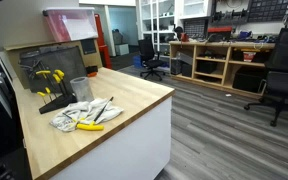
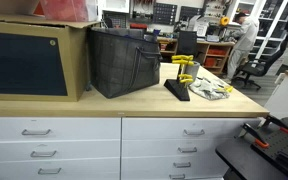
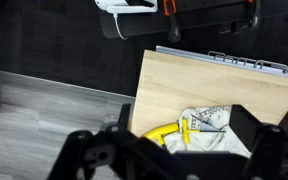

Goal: Remove one small yellow object from the black platform and put it on the table on the right

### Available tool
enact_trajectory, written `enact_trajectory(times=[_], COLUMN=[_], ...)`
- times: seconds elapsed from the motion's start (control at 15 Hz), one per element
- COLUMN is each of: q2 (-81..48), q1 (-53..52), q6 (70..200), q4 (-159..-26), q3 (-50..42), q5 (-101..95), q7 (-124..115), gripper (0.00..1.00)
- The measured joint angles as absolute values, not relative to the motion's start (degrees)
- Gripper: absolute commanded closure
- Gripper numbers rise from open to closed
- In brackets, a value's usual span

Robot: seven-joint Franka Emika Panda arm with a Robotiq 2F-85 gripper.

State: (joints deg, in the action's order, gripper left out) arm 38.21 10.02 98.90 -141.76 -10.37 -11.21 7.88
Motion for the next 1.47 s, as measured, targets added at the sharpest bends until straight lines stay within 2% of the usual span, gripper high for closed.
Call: enact_trajectory(times=[1.0, 1.47], q2=[38.06, 36.66], q1=[9.74, 6.6], q6=[98.86, 99.26], q4=[-141.79, -141.96], q3=[-10.07, -3.92], q5=[-10.2, -5.49], q7=[7.21, -1.95], gripper=[0.0, 0.0])
